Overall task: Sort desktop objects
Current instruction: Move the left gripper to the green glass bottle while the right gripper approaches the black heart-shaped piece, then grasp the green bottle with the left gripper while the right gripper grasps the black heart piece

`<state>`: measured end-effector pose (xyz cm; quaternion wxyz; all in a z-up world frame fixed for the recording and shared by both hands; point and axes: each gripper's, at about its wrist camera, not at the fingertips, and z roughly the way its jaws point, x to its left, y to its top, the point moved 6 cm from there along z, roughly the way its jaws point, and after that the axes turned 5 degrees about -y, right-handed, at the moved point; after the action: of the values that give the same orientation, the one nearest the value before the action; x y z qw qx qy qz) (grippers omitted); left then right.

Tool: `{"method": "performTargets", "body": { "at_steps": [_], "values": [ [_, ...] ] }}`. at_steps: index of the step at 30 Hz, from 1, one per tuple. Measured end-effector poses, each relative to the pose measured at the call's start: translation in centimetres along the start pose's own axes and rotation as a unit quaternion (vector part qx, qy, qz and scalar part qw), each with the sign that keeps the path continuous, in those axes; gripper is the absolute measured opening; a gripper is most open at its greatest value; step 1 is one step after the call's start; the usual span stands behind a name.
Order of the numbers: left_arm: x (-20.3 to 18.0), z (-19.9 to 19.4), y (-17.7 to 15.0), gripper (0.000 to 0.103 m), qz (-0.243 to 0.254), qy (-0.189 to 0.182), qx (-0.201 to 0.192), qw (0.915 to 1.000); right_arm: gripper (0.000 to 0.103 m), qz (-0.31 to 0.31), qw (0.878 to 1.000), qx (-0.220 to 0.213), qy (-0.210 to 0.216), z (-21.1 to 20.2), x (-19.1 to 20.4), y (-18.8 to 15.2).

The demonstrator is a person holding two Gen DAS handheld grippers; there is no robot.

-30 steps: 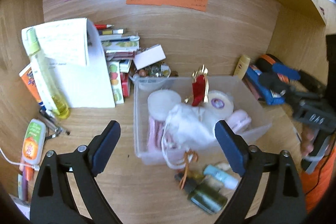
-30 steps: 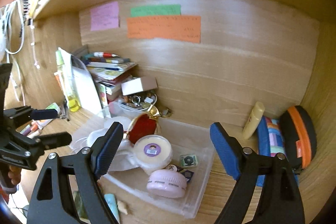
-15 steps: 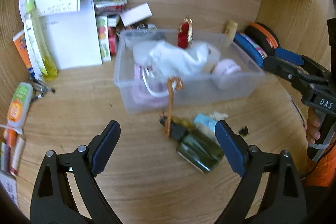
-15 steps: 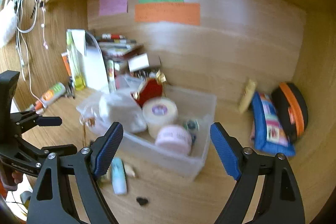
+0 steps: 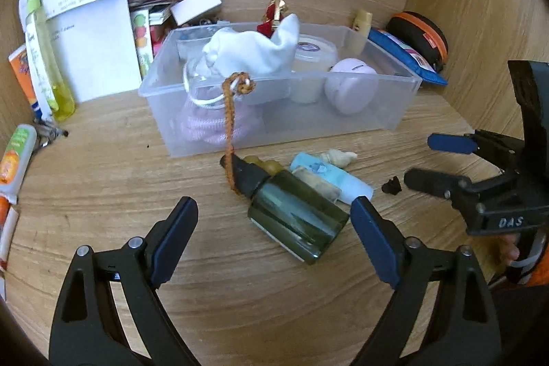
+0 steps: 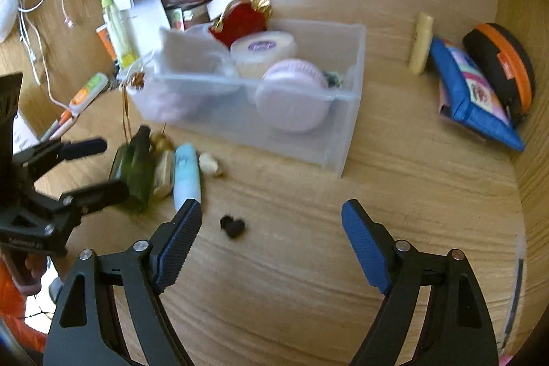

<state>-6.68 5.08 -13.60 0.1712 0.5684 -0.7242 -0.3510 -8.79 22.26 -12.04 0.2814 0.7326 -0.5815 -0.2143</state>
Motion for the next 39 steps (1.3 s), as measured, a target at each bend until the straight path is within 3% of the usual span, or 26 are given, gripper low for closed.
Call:
{"method": "performTargets", "body": {
  "at_steps": [2, 9, 11, 14, 23, 39],
  "values": [
    [-0.2, 0.4, 0.0, 0.076, 0.002, -0.012, 0.009, 0.9999, 0.074, -0.006, 1.000, 0.011, 0.014, 0.1, 0.3, -0.6],
    [0.1, 1.6, 0.0, 0.074, -0.004, -0.020, 0.031, 0.9993, 0.053, -0.045, 0.998, 0.034, 0.035, 0.9, 2.0, -1.7],
    [0.0, 1.7, 0.2, 0.074, -0.004, -0.021, 0.031, 0.9993, 0.051, -0.053, 0.997, 0.034, 0.036, 1.0, 2.4, -1.7],
    [-0.4, 2.0, 0.4, 0.064, 0.006, -0.019, 0.035, 0.9992, 0.045, -0.056, 0.997, 0.034, 0.043, 1.2, 2.6, -1.6],
    [-0.2, 1.6, 0.3, 0.064, -0.001, -0.025, 0.031, 0.9992, 0.015, -0.072, 0.997, 0.024, 0.032, 1.6, 3.0, -1.3],
    [-1.8, -2.6, 1.4, 0.064, -0.015, -0.076, -0.009, 0.9969, 0.015, -0.044, 0.998, 0.001, 0.054, 0.2, 2.7, -0.5]
  ]
}}
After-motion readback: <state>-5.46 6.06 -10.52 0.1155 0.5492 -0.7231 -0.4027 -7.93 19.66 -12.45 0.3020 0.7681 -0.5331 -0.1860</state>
